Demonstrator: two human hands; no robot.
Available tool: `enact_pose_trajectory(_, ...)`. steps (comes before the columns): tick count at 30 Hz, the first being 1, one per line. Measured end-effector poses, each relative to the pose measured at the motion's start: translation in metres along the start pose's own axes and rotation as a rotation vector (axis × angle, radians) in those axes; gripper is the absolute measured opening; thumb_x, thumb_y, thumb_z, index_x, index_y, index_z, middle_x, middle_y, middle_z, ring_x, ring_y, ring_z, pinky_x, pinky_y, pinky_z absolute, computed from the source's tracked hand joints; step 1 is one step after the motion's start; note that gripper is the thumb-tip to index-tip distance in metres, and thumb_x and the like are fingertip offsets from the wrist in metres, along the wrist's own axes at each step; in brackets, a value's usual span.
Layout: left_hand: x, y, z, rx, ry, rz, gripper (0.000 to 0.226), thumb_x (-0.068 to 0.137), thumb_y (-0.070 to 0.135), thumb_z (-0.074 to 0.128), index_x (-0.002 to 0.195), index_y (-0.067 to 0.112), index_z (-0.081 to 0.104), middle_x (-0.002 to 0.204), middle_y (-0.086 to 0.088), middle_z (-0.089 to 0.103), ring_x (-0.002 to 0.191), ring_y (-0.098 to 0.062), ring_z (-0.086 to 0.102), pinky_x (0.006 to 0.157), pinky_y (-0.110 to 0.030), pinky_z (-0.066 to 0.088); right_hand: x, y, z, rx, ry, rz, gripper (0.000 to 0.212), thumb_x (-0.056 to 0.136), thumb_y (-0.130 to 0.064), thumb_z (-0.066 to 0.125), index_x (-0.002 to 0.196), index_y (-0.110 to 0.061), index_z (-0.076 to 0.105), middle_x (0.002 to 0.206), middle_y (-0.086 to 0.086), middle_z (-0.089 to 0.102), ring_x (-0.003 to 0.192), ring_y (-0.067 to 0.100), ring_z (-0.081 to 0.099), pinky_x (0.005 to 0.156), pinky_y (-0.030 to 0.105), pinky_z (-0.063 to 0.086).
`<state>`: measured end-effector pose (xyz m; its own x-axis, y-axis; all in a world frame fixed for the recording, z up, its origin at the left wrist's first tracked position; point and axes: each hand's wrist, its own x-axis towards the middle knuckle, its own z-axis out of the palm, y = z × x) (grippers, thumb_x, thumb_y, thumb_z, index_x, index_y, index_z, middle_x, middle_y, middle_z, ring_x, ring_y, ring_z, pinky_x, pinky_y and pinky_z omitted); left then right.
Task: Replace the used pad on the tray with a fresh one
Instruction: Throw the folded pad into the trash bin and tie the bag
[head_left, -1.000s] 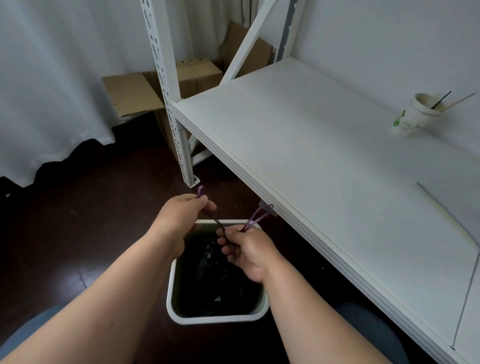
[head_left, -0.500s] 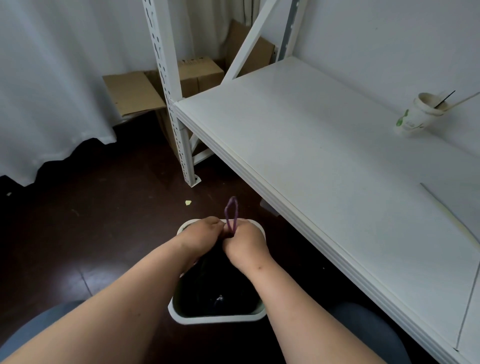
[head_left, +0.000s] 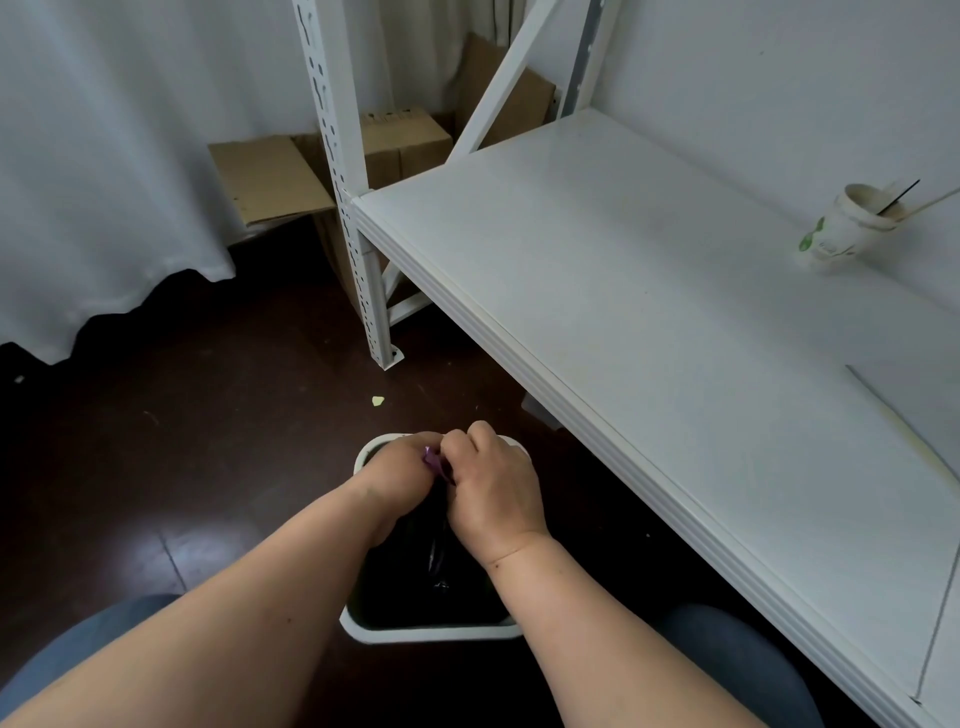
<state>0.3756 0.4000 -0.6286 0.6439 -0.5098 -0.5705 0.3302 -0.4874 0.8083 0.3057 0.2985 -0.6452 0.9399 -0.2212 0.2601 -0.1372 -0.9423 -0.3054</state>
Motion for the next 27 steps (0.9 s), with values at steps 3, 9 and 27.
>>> enact_pose_trajectory(3, 0.001, 0.000, -0.002, 0.013, -0.052, 0.020, 0.030, 0.092, -0.001, 0.046, 0.092, 0.013, 0.072, 0.087, -0.012, 0.072, 0.079, -0.024, 0.067, 0.073, -0.034, 0.053, -0.002, 0.005, 0.003, 0.038, -0.010, 0.002, 0.027, 0.065, -0.011, 0.079, 0.081, -0.016, 0.058, 0.074, 0.005, 0.055, 0.051, 0.026, 0.052, 0.050, 0.027, 0.027)
enact_pose_trajectory(9, 0.008, -0.006, -0.008, 0.086, 0.048, 0.014, 0.019, 0.090, 0.006, 0.060, 0.080, 0.018, 0.071, 0.080, -0.007, 0.070, 0.073, -0.017, 0.062, 0.071, -0.028, 0.049, -0.002, 0.011, 0.004, 0.031, 0.040, 0.033, 0.015, 0.083, -0.028, 0.049, 0.076, -0.018, 0.058, 0.071, 0.000, 0.056, 0.048, 0.021, 0.052, 0.050, 0.023, 0.024)
enact_pose_trajectory(27, 0.010, -0.006, -0.030, 0.837, 0.258, 0.135, 0.010, 0.086, 0.022, 0.055, 0.084, 0.022, 0.065, 0.077, 0.006, 0.060, 0.074, -0.018, 0.059, 0.066, -0.032, 0.053, -0.020, 0.037, -0.002, 0.379, -0.434, 0.500, 0.036, 0.094, -0.033, 0.055, 0.063, -0.022, 0.040, 0.068, -0.007, 0.050, 0.072, 0.021, 0.057, 0.064, 0.033, 0.043)
